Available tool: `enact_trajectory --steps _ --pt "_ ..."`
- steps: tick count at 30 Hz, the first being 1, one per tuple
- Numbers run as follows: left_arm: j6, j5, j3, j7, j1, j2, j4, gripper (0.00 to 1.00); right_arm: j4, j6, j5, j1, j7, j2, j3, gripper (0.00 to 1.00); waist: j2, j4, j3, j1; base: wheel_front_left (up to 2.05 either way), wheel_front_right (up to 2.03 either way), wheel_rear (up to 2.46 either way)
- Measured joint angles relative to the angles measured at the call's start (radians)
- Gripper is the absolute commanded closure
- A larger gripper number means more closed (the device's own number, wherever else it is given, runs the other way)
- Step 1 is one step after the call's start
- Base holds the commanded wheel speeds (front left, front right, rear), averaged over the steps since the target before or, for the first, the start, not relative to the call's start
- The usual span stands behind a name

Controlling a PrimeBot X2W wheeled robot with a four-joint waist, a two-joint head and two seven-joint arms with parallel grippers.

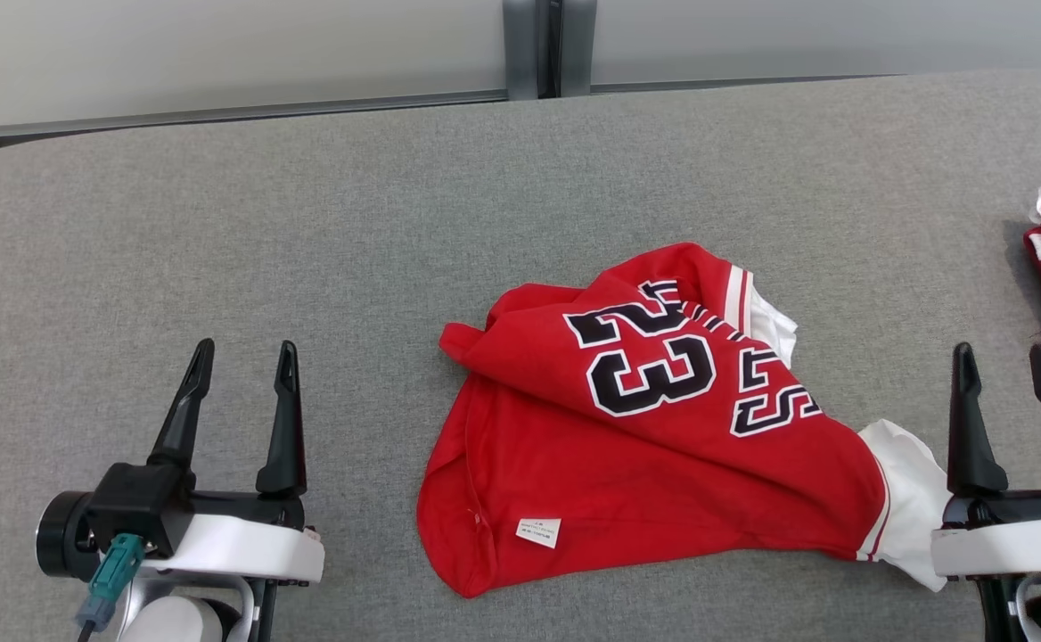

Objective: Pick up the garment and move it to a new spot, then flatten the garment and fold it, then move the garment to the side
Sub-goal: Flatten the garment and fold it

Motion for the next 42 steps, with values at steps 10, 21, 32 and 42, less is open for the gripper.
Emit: enact_trajectory --steps 10,21,32,42 --pt "0.013 -0.001 -0.009 -0.003 0.058 0.009 -0.006 0.0 -0.22 0.0 -0.161 0.067 0.14 -0.028 0.107 0.0 0.0 -0.003 -0.049 0.0 0.0 0.0 0.0" --pt "0.023 -0.002 -0.042 0.015 0.116 0.006 -0.022 0.0 -0.27 0.0 -0.155 0.145 0.185 0.001 0.116 0.0 0.0 0.005 -0.084 0.0 0.0 0.0 0.0" --pt "0.009 0.004 -0.08 0.04 0.105 0.015 -0.025 0.0 -0.272 0.0 -0.146 0.146 0.19 0.013 0.117 0.0 0.0 0.01 -0.076 0.0 0.0 0.0 0.0" --pt "-0.137 -0.01 -0.295 0.265 0.063 -0.024 0.031 0.0 -0.238 0.0 -0.131 0.12 0.187 0.03 0.137 0.0 0.0 -0.004 -0.038 0.0 0.0 0.0 0.0"
